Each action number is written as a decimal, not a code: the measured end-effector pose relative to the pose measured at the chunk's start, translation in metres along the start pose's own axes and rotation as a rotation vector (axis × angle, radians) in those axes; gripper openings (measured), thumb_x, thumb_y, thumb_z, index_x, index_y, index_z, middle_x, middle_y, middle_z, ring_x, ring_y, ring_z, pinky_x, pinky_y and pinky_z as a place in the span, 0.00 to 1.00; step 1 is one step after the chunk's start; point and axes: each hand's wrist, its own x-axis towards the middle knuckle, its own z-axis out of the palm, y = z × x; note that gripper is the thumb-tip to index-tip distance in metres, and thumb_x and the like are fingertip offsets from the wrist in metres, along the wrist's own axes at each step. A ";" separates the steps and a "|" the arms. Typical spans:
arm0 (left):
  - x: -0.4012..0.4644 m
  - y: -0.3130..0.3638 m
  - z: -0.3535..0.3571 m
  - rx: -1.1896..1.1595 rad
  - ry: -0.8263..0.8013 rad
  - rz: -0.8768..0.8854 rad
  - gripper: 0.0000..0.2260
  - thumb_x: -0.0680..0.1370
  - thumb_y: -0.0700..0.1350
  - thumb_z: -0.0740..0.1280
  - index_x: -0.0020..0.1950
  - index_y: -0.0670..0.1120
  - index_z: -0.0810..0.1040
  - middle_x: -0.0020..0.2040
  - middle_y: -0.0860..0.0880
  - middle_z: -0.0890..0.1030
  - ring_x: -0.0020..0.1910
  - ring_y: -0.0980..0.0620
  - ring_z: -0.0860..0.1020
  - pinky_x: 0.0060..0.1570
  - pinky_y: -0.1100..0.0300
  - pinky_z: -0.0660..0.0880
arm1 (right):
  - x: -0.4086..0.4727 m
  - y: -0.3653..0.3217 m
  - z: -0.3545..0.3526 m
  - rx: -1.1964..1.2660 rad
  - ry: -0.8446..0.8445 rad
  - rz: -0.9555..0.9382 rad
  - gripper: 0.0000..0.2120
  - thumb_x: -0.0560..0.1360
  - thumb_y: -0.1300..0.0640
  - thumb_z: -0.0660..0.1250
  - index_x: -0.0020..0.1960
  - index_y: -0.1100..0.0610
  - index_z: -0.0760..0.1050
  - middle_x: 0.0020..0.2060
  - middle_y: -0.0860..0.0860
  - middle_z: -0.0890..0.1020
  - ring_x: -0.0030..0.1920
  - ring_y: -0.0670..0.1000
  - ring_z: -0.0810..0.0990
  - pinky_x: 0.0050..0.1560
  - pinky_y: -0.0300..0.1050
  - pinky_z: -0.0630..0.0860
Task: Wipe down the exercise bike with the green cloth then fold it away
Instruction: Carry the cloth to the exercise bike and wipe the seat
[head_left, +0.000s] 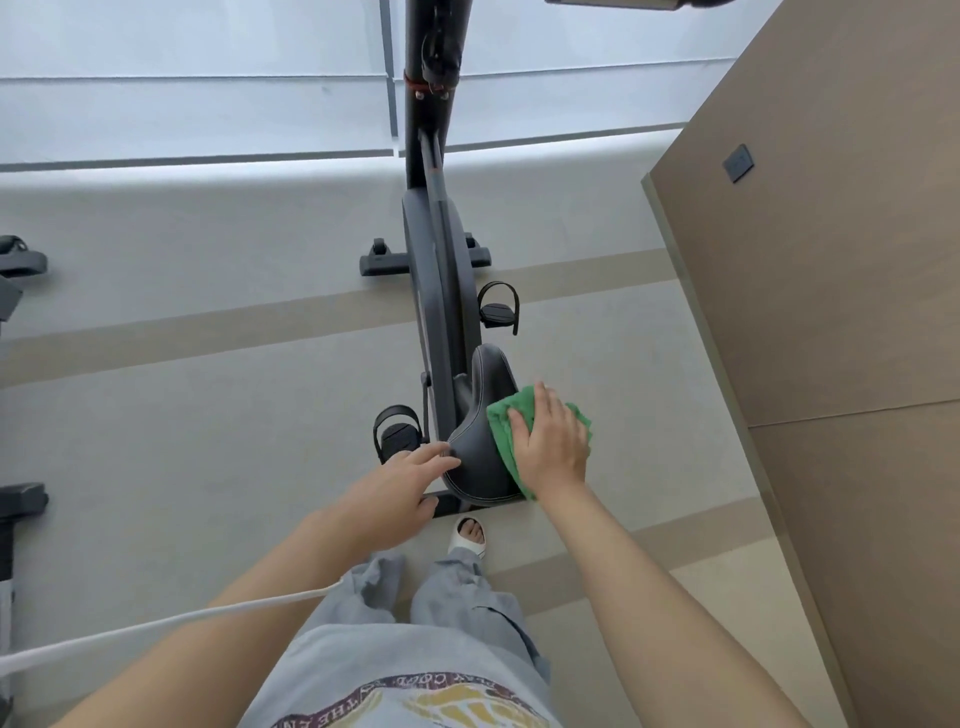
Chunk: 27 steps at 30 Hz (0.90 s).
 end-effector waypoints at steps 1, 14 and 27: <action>0.003 0.000 0.000 0.012 -0.014 -0.004 0.28 0.82 0.43 0.62 0.82 0.56 0.62 0.83 0.56 0.57 0.78 0.49 0.64 0.76 0.49 0.66 | 0.019 -0.001 -0.010 0.053 -0.083 0.049 0.30 0.85 0.37 0.49 0.77 0.55 0.70 0.71 0.57 0.78 0.69 0.63 0.77 0.65 0.59 0.73; 0.028 0.016 -0.015 0.232 -0.048 0.008 0.22 0.82 0.45 0.62 0.76 0.53 0.67 0.74 0.54 0.65 0.63 0.48 0.75 0.58 0.50 0.78 | 0.028 0.019 -0.019 0.292 -0.176 0.035 0.23 0.85 0.37 0.54 0.68 0.51 0.77 0.60 0.56 0.83 0.61 0.63 0.80 0.57 0.53 0.73; 0.023 0.010 -0.004 0.149 -0.035 0.009 0.28 0.80 0.42 0.63 0.80 0.53 0.64 0.81 0.56 0.59 0.64 0.45 0.78 0.56 0.53 0.75 | -0.047 -0.001 0.013 0.343 0.058 0.279 0.43 0.80 0.33 0.61 0.84 0.55 0.52 0.82 0.59 0.54 0.77 0.65 0.57 0.73 0.64 0.70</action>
